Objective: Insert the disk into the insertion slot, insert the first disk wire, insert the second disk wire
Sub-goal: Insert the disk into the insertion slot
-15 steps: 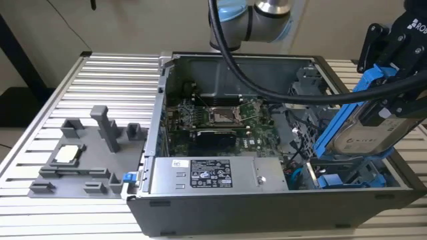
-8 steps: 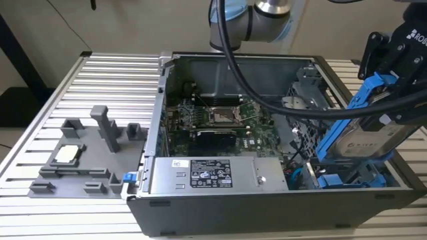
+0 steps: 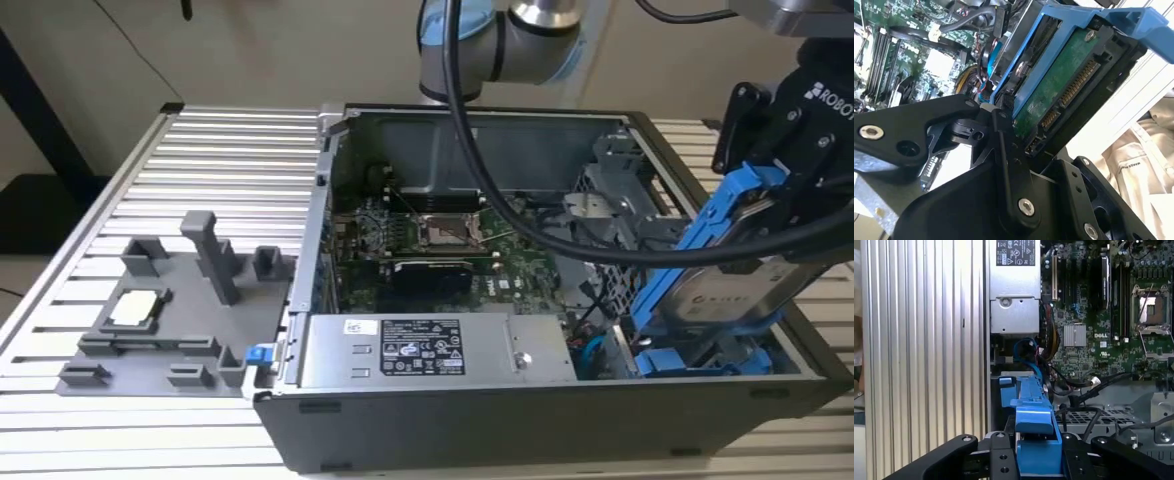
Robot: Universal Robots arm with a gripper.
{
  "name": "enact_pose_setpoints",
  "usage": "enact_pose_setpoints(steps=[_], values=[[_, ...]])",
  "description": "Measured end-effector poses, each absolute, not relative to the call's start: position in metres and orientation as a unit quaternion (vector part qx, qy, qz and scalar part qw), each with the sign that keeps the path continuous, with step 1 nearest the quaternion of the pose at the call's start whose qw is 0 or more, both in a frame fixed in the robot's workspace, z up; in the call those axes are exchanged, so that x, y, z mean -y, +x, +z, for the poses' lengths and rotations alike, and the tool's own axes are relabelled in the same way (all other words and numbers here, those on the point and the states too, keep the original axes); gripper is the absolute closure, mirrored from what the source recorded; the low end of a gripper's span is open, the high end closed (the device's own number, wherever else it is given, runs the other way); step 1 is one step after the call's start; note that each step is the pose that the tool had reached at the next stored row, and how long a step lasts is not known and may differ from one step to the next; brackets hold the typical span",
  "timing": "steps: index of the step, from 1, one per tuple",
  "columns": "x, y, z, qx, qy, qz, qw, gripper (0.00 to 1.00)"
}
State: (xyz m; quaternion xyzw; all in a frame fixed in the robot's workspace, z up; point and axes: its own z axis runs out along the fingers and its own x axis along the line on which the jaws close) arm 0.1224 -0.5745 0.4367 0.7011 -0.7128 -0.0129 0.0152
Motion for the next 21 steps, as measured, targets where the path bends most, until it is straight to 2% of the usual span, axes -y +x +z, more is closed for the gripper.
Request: enact_pose_setpoints(steps=[21], values=[[0.573,0.125,0.42,0.711,0.703,-0.013,0.015,0.67]])
